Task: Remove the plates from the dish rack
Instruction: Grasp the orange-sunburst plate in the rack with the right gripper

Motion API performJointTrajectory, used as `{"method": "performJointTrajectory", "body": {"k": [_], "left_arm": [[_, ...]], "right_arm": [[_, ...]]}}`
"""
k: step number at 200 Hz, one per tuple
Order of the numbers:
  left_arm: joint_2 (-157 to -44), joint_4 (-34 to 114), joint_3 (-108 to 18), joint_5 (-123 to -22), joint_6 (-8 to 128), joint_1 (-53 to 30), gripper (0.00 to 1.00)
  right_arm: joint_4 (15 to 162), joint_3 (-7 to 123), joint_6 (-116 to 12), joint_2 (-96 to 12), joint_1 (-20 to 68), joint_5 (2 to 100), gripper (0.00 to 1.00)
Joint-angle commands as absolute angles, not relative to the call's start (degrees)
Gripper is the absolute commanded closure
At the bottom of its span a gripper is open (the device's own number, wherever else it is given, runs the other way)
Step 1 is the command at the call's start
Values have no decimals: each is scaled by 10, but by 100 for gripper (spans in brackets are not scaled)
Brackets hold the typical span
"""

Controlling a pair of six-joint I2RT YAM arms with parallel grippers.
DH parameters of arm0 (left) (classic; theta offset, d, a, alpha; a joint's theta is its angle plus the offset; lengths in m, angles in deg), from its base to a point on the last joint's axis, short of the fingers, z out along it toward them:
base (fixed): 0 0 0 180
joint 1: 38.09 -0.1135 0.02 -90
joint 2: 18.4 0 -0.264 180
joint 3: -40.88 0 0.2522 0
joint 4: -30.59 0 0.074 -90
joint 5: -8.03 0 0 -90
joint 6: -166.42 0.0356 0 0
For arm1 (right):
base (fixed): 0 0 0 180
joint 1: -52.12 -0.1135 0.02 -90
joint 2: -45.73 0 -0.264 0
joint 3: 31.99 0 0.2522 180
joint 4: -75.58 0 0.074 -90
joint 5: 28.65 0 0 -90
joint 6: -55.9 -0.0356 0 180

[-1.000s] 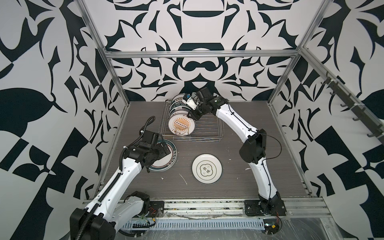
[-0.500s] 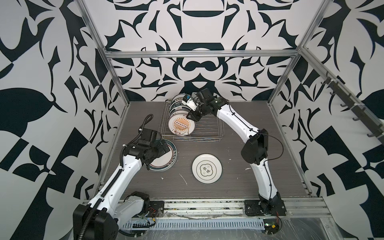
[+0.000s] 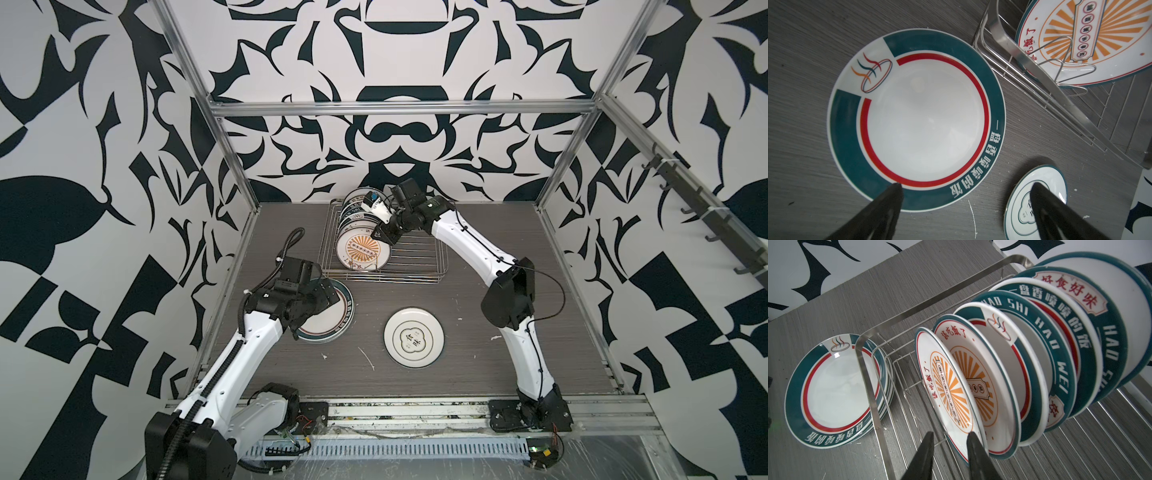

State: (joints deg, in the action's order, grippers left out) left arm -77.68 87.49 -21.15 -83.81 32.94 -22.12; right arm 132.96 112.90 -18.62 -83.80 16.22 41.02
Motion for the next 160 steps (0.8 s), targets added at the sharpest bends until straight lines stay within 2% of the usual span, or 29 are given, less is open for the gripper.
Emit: {"method": "performJointTrajectory", "body": {"k": [1,160], "left_arm": [[-770,877,-211,-835,329,-225,1],[-791,861,-210,-823,329,-228,1]], "right_arm": [[1311,1153,-170,-828,159,416,69],[1320,1188,-163,-875,163,417,70]]}}
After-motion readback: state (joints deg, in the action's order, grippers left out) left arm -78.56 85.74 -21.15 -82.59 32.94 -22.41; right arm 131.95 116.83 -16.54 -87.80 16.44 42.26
